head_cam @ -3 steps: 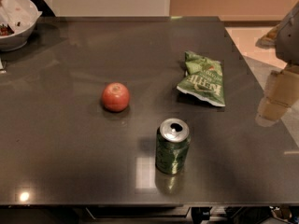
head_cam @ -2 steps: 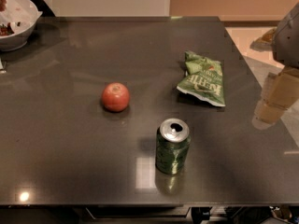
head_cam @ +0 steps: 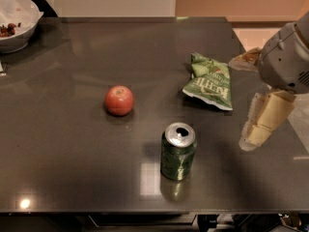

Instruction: Pick green can

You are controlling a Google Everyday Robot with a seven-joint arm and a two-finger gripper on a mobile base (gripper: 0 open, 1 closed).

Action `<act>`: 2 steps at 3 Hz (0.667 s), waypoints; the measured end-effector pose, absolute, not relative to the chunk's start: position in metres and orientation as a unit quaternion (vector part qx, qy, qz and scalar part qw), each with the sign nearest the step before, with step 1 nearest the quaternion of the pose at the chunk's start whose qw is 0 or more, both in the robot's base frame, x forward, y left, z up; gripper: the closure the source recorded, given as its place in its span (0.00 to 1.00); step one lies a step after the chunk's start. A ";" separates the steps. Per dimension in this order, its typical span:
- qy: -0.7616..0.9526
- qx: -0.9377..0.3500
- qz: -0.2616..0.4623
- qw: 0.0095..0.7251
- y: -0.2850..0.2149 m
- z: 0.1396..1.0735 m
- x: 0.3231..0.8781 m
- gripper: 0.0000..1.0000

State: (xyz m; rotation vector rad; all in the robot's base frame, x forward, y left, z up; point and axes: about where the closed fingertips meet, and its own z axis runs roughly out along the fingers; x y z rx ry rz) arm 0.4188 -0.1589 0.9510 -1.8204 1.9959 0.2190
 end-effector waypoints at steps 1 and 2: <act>0.696 -0.671 0.116 0.225 -0.137 0.940 0.409 0.00; 0.671 -0.686 0.160 0.234 -0.108 0.921 0.395 0.00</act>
Offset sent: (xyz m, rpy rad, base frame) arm -0.0322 0.0728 -0.0510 0.1990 0.0947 0.1885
